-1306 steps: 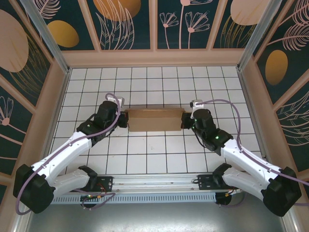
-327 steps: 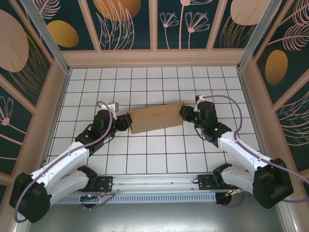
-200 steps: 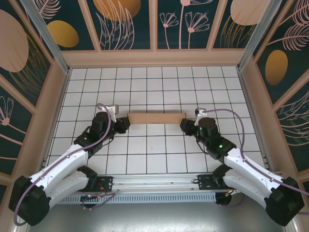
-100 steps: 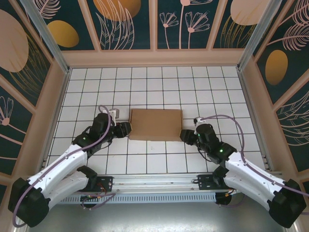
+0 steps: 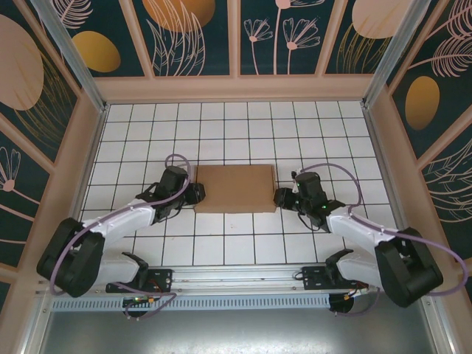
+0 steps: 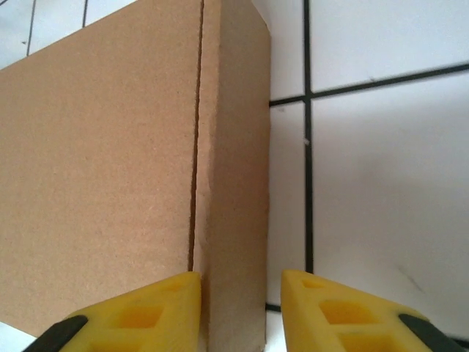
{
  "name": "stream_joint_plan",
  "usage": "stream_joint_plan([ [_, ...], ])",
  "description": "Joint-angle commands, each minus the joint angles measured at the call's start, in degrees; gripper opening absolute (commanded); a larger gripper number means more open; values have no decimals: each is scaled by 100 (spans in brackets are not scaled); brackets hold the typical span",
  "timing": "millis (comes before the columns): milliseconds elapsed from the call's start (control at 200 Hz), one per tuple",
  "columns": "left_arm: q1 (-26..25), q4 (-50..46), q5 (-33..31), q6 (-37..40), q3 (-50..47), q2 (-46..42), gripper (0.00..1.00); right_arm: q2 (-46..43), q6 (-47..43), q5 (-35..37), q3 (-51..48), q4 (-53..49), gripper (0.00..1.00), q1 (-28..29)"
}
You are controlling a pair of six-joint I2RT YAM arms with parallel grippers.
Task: Fold the paper box
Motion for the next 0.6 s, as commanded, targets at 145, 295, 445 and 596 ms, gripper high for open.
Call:
stream_joint_plan([
  [145, 79, 842, -119, 120, 593, 1108, 37, 1021, -341, 44, 466, 684, 25, -467],
  [295, 87, 684, -407, 416, 1284, 1683, 36, 1504, -265, 4, 805, 882, 25, -684],
  [445, 179, 441, -669, 708, 1858, 2065, 37, 1943, -314, 108, 1261, 872, 26, -709],
  [596, 309, 336, -782, 757, 2057, 2178, 46, 2331, -391, 117, 1650, 778, 27, -766],
])
